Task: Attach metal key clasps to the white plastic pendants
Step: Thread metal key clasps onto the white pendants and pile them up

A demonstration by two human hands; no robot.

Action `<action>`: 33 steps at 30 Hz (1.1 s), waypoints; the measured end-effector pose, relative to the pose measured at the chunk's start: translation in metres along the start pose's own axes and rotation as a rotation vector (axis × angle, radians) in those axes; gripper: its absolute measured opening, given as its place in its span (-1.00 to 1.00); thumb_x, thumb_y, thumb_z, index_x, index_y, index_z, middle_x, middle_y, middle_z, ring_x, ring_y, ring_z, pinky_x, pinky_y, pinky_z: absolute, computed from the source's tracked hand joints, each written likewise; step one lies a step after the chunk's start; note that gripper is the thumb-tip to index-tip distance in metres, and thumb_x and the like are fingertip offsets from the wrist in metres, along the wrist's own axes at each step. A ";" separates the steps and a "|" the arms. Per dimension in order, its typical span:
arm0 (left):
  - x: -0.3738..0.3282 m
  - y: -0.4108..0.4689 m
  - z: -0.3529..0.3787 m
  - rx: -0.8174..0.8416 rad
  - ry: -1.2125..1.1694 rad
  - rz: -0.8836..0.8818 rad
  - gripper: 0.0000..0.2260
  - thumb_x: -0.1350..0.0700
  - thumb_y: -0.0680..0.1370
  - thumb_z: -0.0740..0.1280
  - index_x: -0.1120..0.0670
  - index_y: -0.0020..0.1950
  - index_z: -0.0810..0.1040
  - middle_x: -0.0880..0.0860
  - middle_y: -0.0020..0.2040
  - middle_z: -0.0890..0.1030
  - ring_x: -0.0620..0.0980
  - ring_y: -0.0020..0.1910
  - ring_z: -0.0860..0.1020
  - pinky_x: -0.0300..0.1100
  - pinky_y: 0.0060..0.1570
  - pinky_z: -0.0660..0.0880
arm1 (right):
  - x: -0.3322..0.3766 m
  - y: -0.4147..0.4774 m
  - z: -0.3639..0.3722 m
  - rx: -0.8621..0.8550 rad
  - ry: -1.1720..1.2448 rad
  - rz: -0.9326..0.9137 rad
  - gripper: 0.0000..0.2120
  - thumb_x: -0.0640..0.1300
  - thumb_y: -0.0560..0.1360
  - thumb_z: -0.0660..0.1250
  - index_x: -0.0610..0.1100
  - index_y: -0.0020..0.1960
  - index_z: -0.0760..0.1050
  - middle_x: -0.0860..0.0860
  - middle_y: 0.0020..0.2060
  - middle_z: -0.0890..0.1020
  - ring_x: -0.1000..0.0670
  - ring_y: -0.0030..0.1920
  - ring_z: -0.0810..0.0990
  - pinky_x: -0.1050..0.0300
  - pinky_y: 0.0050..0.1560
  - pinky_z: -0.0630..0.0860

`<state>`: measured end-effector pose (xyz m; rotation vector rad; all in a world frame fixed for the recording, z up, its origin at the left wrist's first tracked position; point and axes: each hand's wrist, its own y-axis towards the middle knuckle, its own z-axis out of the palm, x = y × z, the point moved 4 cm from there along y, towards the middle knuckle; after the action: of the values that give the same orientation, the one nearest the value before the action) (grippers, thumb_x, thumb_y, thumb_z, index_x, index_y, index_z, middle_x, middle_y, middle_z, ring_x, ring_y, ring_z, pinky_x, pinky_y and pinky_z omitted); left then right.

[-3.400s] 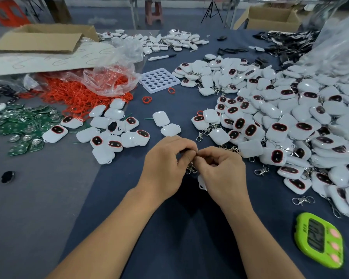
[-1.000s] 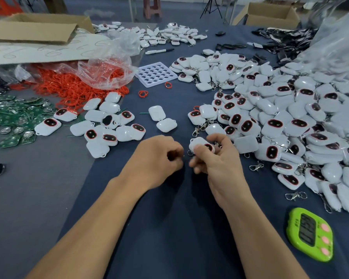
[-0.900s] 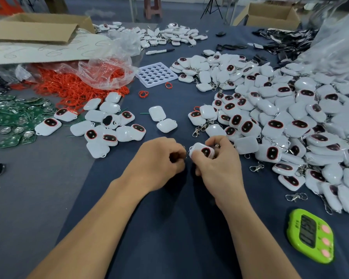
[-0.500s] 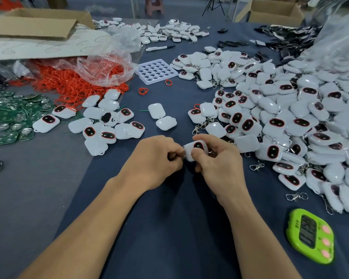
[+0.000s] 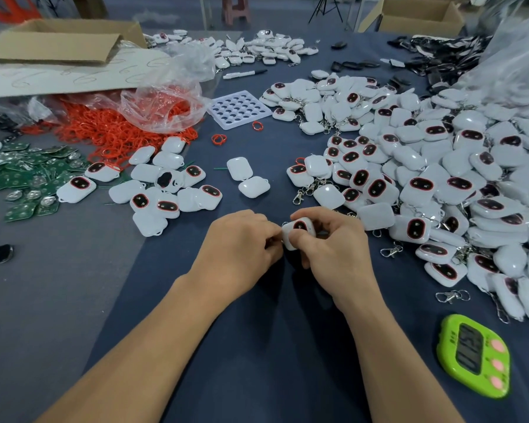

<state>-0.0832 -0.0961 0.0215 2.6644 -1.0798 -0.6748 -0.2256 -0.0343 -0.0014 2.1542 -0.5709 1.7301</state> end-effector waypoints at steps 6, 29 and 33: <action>0.004 0.000 0.002 0.028 -0.010 -0.085 -0.86 -0.06 0.54 0.42 -0.05 -0.12 0.71 -0.06 -0.29 0.58 -0.04 -0.21 0.48 -0.04 -0.15 0.47 | 0.003 -0.003 0.001 0.034 0.064 0.014 -0.84 -0.23 0.43 0.49 0.03 -0.13 0.69 0.01 -0.40 0.65 0.04 -0.54 0.51 0.21 -0.47 0.46; 0.012 0.009 -0.003 0.050 -0.997 -0.216 -0.85 0.17 0.48 0.54 -0.11 -0.15 0.75 -0.12 -0.28 0.71 -0.28 -0.31 0.59 -0.46 -0.23 0.44 | 0.005 -0.004 -0.007 0.196 0.691 0.319 -0.77 -0.38 0.56 0.27 -0.20 -0.04 0.69 -0.12 -0.28 0.66 0.01 -0.54 0.46 0.23 -0.57 0.29; 0.013 0.010 -0.006 0.018 -0.999 -0.188 -0.96 0.00 0.42 0.53 -0.12 -0.24 0.74 -0.11 -0.32 0.68 -0.23 -0.34 0.55 -0.40 -0.27 0.43 | 0.007 -0.007 -0.004 0.227 0.679 0.326 -0.77 -0.39 0.56 0.27 -0.21 -0.03 0.69 -0.12 -0.31 0.65 0.00 -0.54 0.46 0.23 -0.56 0.29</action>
<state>-0.0777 -0.1121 0.0257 2.4163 -0.9686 -2.1594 -0.2245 -0.0271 0.0059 1.4825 -0.5678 2.6321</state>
